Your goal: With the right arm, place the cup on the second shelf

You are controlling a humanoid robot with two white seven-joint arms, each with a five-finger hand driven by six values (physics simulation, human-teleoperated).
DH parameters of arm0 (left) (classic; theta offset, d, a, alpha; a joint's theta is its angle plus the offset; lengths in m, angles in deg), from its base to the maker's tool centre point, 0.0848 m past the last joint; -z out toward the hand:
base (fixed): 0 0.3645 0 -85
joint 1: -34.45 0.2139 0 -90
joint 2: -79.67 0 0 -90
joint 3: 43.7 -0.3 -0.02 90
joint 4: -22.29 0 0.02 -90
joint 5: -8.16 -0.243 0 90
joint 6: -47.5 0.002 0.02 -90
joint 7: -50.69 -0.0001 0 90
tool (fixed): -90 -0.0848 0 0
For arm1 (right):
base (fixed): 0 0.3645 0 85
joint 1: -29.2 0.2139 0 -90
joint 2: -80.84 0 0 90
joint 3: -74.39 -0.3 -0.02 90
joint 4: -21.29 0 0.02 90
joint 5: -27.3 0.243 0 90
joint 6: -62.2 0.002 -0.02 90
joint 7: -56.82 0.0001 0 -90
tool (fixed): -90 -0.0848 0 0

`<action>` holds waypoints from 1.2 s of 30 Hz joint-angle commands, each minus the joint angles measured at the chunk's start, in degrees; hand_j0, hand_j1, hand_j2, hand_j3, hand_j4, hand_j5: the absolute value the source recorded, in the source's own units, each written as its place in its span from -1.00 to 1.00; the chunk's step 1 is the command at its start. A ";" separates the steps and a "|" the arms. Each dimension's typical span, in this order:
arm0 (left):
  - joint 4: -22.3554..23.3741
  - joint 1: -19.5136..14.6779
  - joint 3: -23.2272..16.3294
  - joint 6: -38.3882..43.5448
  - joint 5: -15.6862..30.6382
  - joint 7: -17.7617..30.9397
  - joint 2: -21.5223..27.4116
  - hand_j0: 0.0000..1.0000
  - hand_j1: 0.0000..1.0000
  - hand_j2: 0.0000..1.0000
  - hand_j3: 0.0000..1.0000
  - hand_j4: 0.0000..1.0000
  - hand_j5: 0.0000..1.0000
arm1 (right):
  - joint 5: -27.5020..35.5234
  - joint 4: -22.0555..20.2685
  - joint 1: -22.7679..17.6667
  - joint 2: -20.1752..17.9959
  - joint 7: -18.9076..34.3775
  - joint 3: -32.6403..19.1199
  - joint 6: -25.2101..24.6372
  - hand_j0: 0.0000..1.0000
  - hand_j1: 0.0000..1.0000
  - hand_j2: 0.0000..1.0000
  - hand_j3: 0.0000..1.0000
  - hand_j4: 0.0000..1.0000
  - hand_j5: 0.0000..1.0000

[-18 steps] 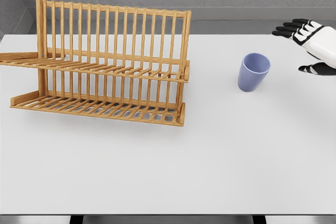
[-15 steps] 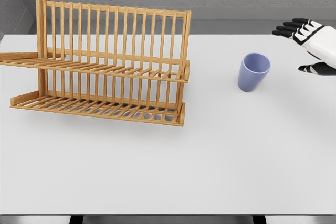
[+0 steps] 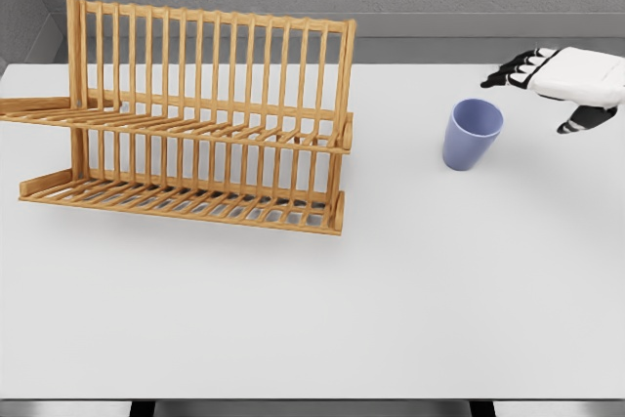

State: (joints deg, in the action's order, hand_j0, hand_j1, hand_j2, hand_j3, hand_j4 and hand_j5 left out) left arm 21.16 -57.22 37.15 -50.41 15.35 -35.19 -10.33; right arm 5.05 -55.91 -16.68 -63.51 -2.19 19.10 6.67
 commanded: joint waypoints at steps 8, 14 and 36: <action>-0.02 0.00 0.01 0.00 0.02 0.01 0.00 1.00 1.00 1.00 1.00 1.00 1.00 | 0.27 5.48 5.80 6.97 4.00 5.90 -0.19 1.00 1.00 1.00 1.00 1.00 1.00; -0.02 0.00 0.01 0.00 0.02 0.01 0.00 1.00 1.00 1.00 1.00 1.00 1.00 | 0.18 8.38 7.38 9.79 4.00 8.53 -0.10 1.00 1.00 1.00 1.00 1.00 1.00; -0.02 0.00 0.01 0.00 0.02 0.01 0.00 1.00 1.00 1.00 1.00 1.00 1.00 | 0.18 12.25 8.26 11.63 4.00 10.99 -0.19 1.00 1.00 1.00 1.00 1.00 1.00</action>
State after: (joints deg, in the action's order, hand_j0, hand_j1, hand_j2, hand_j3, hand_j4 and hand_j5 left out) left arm 21.15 -57.22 37.15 -50.41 15.35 -35.19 -10.33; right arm 4.98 -43.97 -8.42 -52.22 1.84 30.08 6.64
